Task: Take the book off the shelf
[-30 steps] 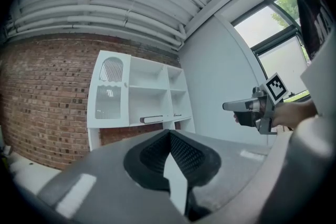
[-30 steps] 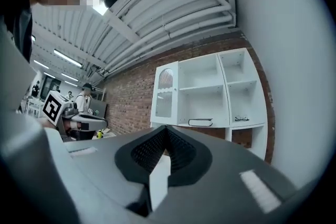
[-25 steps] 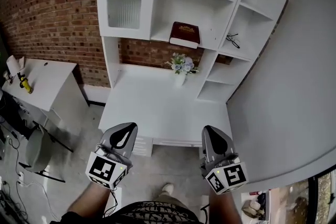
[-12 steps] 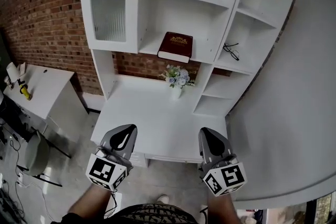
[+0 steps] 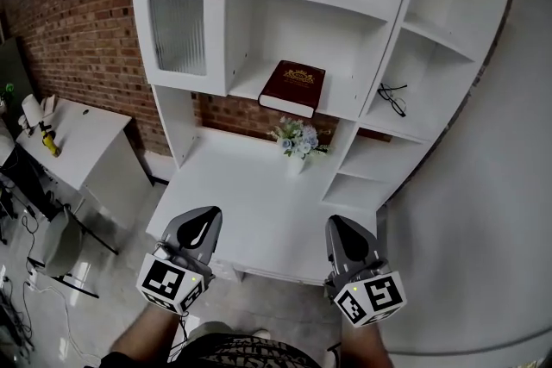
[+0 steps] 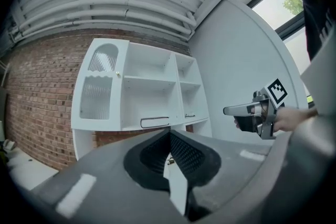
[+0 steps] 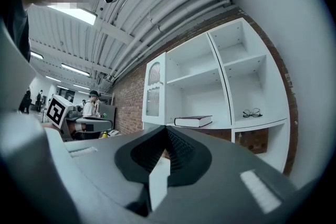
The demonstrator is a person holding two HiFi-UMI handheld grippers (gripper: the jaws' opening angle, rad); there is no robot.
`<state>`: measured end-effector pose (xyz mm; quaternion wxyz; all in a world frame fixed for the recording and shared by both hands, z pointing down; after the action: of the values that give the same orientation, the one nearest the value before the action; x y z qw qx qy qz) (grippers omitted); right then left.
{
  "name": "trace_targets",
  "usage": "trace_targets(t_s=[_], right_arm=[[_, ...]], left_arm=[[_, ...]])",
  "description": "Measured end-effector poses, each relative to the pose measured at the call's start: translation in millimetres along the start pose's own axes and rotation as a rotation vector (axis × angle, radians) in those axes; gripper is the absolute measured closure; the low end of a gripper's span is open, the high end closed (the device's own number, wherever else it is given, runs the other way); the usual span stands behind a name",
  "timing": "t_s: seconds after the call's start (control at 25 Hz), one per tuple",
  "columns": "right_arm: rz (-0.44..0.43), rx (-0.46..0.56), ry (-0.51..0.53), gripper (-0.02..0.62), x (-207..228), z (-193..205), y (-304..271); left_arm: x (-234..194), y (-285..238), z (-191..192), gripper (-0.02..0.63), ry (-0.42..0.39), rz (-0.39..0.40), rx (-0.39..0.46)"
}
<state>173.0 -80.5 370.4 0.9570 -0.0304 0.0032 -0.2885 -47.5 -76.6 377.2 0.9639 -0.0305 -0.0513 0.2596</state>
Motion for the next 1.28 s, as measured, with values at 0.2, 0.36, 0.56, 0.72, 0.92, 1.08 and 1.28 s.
trace_targets(t_s=[0.2, 0.36, 0.56, 0.72, 0.92, 1.08, 1.28], right_arm=[[-0.028, -0.011, -0.023, 0.577, 4.0, 4.9, -17.7], [-0.033, -0.009, -0.037, 0.575, 9.0, 9.9, -34.5], [-0.012, -0.017, -0.036, 0.575, 20.0, 11.1, -56.0], [0.009, -0.017, -0.024, 0.575, 26.4, 2.6, -75.7], [0.028, -0.02, -0.035, 0.574, 35.9, -3.8, -99.6], [0.037, -0.026, -0.045, 0.574, 41.6, -7.6, -119.9], [0.04, -0.033, -0.022, 0.574, 41.7, -17.3, -146.8]], left_arm=[[-7.9, -6.7, -0.4, 0.606, -0.005, -0.021, -0.03], [-18.5, -14.8, 7.2, 0.606, -0.012, -0.008, -0.026], [-33.1, -43.5, 8.0, 0.606, -0.009, 0.014, -0.014], [-48.5, -66.9, 0.3, 0.606, -0.018, 0.044, -0.014], [-68.0, -93.2, -1.4, 0.606, -0.021, 0.075, -0.015], [-86.3, -111.1, 4.5, 0.606, -0.016, 0.092, -0.015], [-109.3, -127.3, 6.7, 0.606, -0.016, 0.103, -0.004]])
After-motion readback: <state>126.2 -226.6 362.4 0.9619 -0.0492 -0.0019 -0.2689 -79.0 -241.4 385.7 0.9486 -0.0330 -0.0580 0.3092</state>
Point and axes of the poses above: the fingertips, and each gripper's own axes: y backward along the fingers, x to its right, z out of its underside, the point moved 2 cm from there along y, backward along the fingers, and after that the axes turned 6 degrees about -x, right-handed, at the moved point
